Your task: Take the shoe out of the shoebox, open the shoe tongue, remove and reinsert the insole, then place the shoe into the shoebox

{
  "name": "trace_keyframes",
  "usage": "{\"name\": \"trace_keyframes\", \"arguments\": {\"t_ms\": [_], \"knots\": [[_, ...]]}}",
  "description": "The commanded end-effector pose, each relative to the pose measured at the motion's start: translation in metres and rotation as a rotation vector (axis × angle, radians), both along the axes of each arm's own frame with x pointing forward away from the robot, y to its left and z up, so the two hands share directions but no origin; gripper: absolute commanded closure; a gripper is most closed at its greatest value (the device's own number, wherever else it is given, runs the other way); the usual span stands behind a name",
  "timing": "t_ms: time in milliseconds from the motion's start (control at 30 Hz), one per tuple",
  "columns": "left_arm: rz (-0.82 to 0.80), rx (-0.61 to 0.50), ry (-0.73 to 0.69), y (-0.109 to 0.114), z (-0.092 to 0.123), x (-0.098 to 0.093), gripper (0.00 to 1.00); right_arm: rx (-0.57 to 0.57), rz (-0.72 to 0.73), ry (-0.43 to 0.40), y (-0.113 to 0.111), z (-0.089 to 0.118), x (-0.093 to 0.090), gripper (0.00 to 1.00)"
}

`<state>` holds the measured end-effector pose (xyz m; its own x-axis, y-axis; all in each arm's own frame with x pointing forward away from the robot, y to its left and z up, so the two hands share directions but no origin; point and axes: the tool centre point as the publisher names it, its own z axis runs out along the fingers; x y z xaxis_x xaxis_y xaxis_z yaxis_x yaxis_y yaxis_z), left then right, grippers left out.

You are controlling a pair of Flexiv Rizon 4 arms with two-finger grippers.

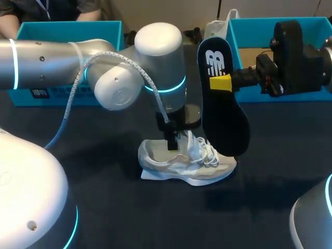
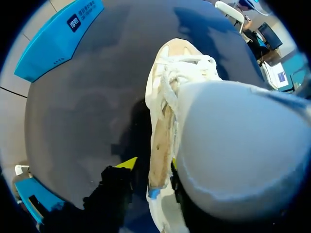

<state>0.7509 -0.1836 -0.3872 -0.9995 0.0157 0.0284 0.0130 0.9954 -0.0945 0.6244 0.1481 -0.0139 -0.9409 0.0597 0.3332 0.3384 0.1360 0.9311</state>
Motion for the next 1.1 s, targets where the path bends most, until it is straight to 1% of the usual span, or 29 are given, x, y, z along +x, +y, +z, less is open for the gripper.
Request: {"name": "trace_keyframes", "arguments": {"t_ms": [33, 333, 467, 533, 700, 833, 900, 967, 1000, 1100], "knots": [[-0.002, 0.009, 0.003, -0.003, -0.004, 0.001, 1.00, -0.001, 0.000, 0.000, 0.002, -0.001, 0.001, 1.00], [-0.019, -0.005, 0.006, 0.001, 0.002, -0.003, 1.00, -0.001, 0.000, 0.000, 0.002, -0.001, 0.001, 1.00], [-0.051, -0.050, 0.043, 0.002, 0.014, -0.006, 1.00, -0.001, 0.000, 0.000, 0.002, -0.001, 0.001, 1.00], [-0.085, -0.077, 0.054, 0.002, 0.025, -0.008, 1.00, -0.001, 0.000, 0.000, 0.002, -0.001, 0.001, 1.00], [-0.217, -0.109, 0.042, 0.000, 0.050, -0.008, 1.00, -0.001, 0.000, 0.000, 0.002, -0.001, 0.001, 1.00], [-0.373, -0.110, 0.007, -0.001, 0.069, -0.005, 1.00, -0.001, 0.000, 0.000, 0.002, -0.001, 0.001, 1.00], [-0.511, -0.089, -0.020, -0.001, 0.078, -0.004, 1.00, -0.001, 0.000, 0.000, 0.002, -0.001, 0.001, 1.00], [-0.681, -0.059, -0.105, 0.000, 0.086, -0.009, 1.00, -0.001, 0.000, 0.000, 0.002, -0.001, 0.001, 1.00], [-0.708, -0.050, -0.153, 0.000, 0.090, -0.009, 1.00, -0.001, 0.000, 0.000, 0.002, -0.001, 0.001, 1.00], [-0.708, -0.050, -0.153, 0.000, 0.090, -0.009, 1.00, -0.001, 0.000, 0.000, 0.002, -0.001, 0.001, 1.00]]}}
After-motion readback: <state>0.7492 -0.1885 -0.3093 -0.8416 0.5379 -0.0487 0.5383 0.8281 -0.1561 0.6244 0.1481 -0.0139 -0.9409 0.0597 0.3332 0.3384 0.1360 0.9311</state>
